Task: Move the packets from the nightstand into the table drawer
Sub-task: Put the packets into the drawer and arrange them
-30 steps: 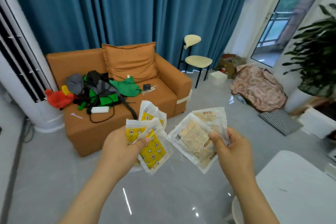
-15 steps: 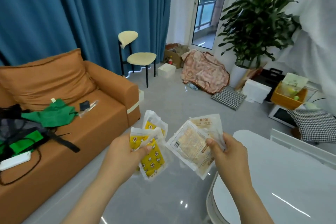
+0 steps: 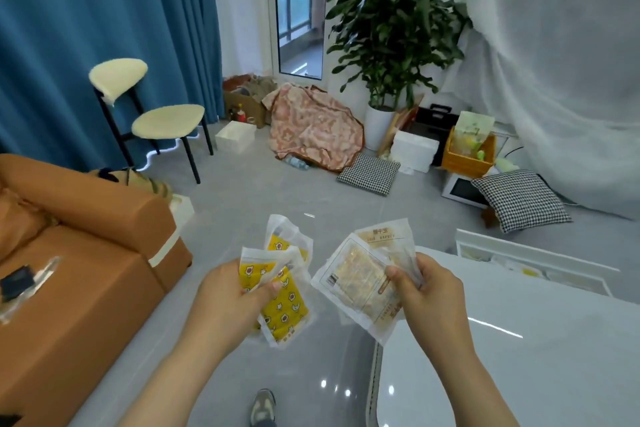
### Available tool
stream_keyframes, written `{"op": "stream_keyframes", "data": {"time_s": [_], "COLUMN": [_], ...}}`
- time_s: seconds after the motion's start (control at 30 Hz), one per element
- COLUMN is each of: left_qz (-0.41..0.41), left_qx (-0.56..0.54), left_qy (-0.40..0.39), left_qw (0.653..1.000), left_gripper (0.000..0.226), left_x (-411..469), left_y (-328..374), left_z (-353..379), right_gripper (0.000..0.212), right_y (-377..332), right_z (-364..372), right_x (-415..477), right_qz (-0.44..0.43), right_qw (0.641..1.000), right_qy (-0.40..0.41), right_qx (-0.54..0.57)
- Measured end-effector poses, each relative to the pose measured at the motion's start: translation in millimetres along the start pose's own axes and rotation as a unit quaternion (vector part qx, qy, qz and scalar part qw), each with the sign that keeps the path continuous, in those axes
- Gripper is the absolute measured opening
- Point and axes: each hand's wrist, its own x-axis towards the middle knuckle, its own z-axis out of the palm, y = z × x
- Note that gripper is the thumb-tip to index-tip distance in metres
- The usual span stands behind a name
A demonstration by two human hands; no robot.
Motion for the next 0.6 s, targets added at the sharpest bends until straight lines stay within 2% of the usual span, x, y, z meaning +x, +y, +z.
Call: {"op": "stream_keyframes", "data": {"time_s": [0.33,0.47,0.6], "left_qz": [0.051,0.055,0.074], "left_qx": [0.029,0.043,0.064], "left_qy": [-0.109,-0.138,-0.172], "left_qw": [0.992,0.988,0.98], "left_gripper": [0.008,0.011,0.011], "left_x": [211.0,272.7,322.5], "left_y": [34.0,48.1,63.7], "left_z": [-8.3,7.3,34.0], "right_gripper": [0.01,0.018,0.016], "right_y": [-25.3,-20.1,-5.3], "right_z": [57.9,65.0,62.7], "right_x": [138.8,178.1,213.5], "right_qz": [0.069,0.097,0.123], "right_qw": [0.994,0.987,0.981], "right_qy": [0.081,0.115,0.139], "right_qx": [-0.035,-0.053,-0.054]}}
